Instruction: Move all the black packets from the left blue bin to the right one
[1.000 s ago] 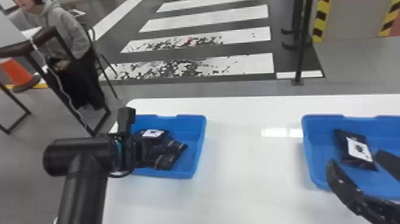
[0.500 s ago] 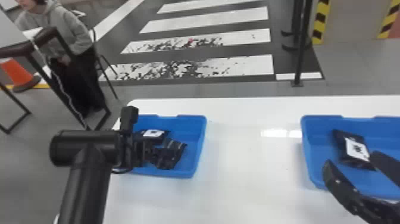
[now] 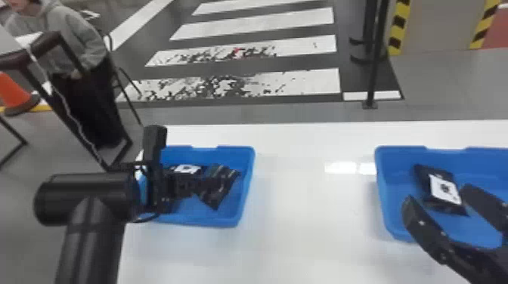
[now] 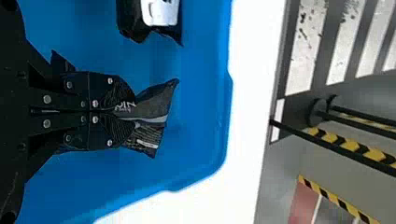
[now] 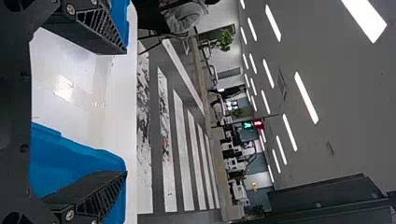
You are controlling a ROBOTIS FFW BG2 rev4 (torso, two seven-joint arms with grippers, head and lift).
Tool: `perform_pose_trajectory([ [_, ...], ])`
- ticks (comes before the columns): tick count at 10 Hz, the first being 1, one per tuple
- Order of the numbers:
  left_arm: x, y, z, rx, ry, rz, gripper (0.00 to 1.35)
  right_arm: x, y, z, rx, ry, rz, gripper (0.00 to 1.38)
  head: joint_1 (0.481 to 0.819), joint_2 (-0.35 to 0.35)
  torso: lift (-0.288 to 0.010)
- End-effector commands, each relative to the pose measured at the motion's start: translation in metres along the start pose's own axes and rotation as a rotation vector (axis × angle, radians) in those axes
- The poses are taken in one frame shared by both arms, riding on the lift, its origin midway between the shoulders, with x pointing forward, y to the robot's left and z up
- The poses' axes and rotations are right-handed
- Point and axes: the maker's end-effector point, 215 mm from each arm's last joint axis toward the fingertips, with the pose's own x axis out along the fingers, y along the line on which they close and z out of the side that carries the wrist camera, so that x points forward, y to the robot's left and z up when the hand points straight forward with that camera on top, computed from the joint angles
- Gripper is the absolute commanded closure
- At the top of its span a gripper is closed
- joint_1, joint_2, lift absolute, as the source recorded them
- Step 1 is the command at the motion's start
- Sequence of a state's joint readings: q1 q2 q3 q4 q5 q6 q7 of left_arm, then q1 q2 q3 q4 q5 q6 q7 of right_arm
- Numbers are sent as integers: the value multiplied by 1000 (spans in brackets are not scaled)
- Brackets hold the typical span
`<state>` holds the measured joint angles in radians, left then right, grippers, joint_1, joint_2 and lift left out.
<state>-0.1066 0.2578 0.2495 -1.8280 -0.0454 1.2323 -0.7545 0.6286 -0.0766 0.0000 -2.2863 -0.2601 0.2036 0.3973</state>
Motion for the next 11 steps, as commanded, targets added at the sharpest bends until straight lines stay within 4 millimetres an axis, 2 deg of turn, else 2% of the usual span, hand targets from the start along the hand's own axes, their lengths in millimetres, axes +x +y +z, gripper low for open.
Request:
perform_pose_trajectory([
  [1, -18, -40, 18, 50, -68, -70, 1207, 5, 2, 8, 3, -17, 12, 110, 695, 246, -154],
  [2, -28, -73, 26, 84, -115, -133, 1205, 8, 5, 12, 11, -20, 30, 113, 695, 227, -154],
  [3, -32, -115, 34, 120, -158, -227, 1205, 13, 12, 15, 30, -24, 57, 121, 695, 199, -154],
  [5, -26, -203, 32, 181, -173, -425, 1205, 30, 36, 17, 97, -25, 141, 121, 695, 148, -154],
  [6, -24, -241, 26, 207, -167, -509, 1205, 40, 46, 18, 129, -28, 187, 121, 695, 109, -154],
  [7, -22, -271, 19, 227, -152, -572, 1205, 50, 51, 20, 146, -36, 214, 119, 695, 73, -154],
  [8, -20, -294, 12, 239, -135, -622, 1205, 58, 52, 20, 170, -41, 231, 121, 695, 40, -154],
  [11, -22, -320, 2, 252, -114, -683, 1205, 71, 43, 15, 183, -36, 228, 119, 695, -22, -154],
])
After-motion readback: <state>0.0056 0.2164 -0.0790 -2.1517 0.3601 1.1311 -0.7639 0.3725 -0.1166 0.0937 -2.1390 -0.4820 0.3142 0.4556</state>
